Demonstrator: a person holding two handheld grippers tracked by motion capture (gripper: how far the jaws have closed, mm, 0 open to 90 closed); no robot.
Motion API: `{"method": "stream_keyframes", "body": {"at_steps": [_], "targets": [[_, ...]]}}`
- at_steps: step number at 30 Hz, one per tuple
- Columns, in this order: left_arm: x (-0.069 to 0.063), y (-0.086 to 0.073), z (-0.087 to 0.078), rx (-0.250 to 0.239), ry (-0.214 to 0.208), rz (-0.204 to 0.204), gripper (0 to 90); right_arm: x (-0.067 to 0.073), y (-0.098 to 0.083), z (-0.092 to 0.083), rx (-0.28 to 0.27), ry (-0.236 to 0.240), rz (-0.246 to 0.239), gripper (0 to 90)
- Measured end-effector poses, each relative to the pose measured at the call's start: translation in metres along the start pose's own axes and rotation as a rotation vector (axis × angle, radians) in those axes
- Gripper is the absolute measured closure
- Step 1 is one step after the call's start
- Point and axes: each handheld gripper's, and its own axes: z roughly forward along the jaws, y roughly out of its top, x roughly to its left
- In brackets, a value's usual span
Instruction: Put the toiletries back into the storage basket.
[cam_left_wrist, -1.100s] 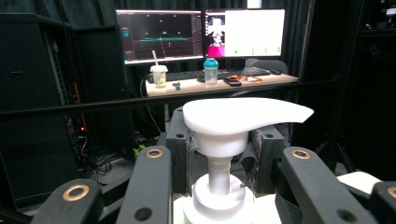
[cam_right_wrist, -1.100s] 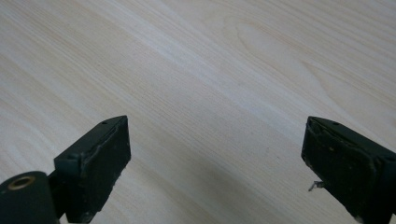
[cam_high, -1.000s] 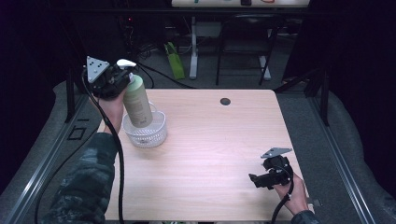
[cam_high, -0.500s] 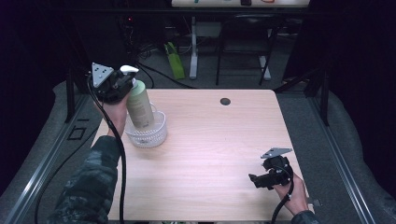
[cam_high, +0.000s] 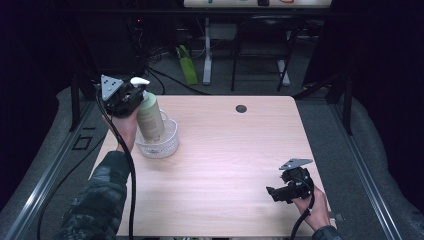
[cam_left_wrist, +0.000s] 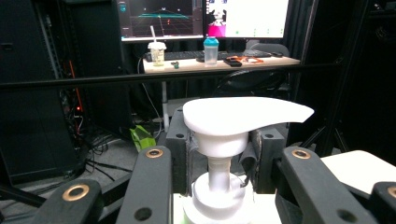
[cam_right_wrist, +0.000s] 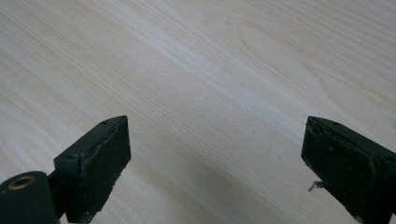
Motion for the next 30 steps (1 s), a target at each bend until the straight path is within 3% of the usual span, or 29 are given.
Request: {"method": "stream_keyframes", "body": {"at_steps": [16,21,30], "targets": [[0.001,-0.024,0.002,0.044,-0.002,-0.005,67.0,0.001,0.0,0.001,0.007,0.004,-0.006,7.8],[-0.002,-0.029,0.003,0.05,-0.001,0.012,66.9,0.001,0.0,0.001,0.005,0.005,-0.009,7.9],[-0.002,-0.037,0.002,0.058,0.0,-0.006,66.9,0.001,0.0,0.0,0.004,0.005,-0.01,7.9]]}}
